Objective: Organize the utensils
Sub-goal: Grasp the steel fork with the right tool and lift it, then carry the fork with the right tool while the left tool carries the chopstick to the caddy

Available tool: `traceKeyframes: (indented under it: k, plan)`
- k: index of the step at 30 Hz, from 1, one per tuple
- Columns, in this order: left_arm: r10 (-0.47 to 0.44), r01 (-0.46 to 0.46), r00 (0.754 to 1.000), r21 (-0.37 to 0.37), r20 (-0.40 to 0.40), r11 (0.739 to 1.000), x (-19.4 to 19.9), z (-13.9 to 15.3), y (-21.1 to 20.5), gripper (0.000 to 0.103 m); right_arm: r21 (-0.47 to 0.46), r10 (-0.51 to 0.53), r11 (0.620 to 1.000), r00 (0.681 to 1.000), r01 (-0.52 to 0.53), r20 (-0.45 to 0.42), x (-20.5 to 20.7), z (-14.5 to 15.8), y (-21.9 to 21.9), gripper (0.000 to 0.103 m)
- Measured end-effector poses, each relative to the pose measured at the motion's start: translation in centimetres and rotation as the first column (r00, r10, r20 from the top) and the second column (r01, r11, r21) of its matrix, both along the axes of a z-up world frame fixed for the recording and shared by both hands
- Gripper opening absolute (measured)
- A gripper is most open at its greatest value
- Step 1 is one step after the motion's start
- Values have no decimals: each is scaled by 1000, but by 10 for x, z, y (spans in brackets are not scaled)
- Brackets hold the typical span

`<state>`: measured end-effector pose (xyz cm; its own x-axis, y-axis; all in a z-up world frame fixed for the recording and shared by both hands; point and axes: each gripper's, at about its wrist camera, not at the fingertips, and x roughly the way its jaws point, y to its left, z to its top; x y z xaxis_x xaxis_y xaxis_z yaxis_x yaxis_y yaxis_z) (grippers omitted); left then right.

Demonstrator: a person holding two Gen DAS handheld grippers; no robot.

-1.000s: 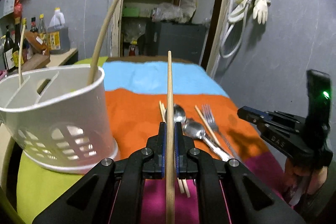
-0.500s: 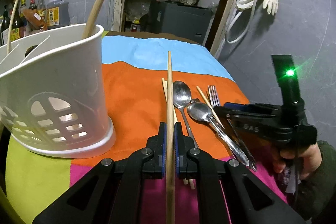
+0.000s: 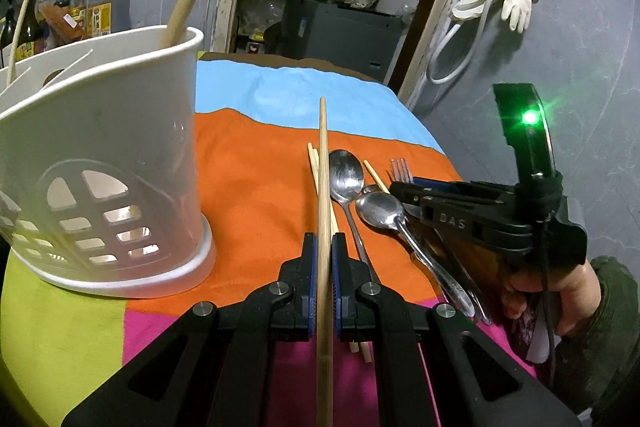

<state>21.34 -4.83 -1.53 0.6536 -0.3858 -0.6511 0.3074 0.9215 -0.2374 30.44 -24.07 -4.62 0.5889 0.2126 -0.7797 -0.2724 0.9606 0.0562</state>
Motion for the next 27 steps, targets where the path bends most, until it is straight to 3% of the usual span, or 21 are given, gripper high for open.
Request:
traceKeyframes:
  k: [2, 5, 9, 13, 21, 27]
  plan:
    - [-3, 3, 1000, -2, 18, 1000, -2, 2, 1, 5, 25, -11, 1000, 999, 10, 38, -9, 5, -3, 21]
    - [-6, 7, 998, -13, 56, 1000, -7, 5, 2, 5, 28, -16, 1000, 986, 11, 165, -34, 24, -2, 21]
    - [4, 1, 989, -38, 147, 999, -21, 13, 6, 5, 16, -14, 1000, 932, 9, 363, -78, 48, 1, 21]
    - [22, -4, 970, -72, 241, 997, -35, 22, 10, 5, -7, -11, 1000, 863, 16, 505, -108, 63, 9, 21]
    - [76, -20, 908, -139, 411, 990, -58, 49, 23, 5, 10, -20, 1000, 736, 18, 677, -132, 97, 28, 21]
    - [104, -28, 873, -164, 477, 986, -65, 66, 32, 5, 25, -6, 1000, 686, -18, 727, -142, 117, 40, 21]
